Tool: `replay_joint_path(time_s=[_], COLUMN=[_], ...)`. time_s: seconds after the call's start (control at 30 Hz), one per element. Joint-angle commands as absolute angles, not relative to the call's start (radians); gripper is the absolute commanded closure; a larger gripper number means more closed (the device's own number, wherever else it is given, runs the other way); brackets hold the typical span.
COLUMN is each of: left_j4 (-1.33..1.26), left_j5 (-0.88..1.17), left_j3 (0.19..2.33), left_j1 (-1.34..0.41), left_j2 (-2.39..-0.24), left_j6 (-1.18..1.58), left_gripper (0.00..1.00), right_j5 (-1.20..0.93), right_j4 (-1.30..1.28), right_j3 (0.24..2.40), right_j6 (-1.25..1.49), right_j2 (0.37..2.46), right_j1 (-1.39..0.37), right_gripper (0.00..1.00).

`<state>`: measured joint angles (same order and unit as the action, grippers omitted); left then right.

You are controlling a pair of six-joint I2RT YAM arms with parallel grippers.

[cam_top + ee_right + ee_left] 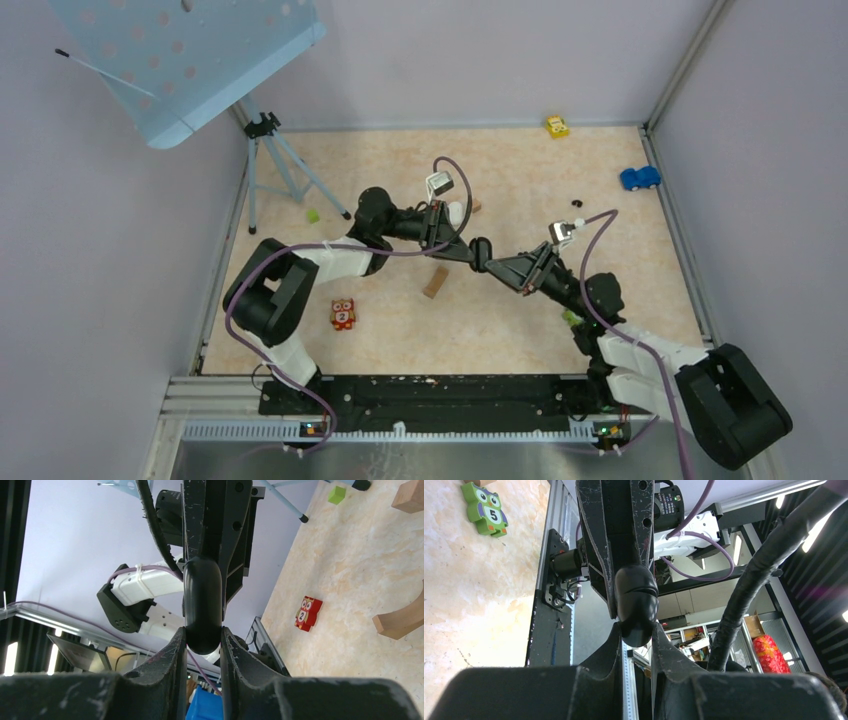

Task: Insert the wireless bluetooth earbuds into the charging case
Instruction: Open the charging case at the corner of the board.

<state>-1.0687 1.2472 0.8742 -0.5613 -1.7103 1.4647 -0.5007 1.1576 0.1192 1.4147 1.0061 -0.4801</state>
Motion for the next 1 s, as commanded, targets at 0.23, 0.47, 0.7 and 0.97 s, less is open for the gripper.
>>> replay_joint_path(time_s=[0.23, 0.47, 0.7, 0.97], left_j4=[-1.195, -1.192, -1.205, -1.206], left_j5=[1.261, 1.263, 1.268, 1.267], left_j3=[0.860, 0.864, 0.863, 0.864], left_j1=[-0.556, -0.556, -0.556, -0.555], left_j2=[-1.679, -1.680, -1.691, -1.693], left_j6=[1.497, 1.496, 1.513, 1.516], left_gripper=[1.00, 1.00, 1.00, 0.99], right_j5=[-0.516, -0.512, -0.524, -0.530], right_j4=[1.219, 1.220, 1.113, 1.141], right_j3=[0.161, 0.177, 0.225, 0.233], right_j6=[1.393, 1.386, 1.327, 1.327], right_j2=[1.068, 1.069, 1.056, 1.085], right_j1=[-0.471, -0.471, -0.471, -0.471], right_gripper=[0.44, 0.40, 0.48, 0.73])
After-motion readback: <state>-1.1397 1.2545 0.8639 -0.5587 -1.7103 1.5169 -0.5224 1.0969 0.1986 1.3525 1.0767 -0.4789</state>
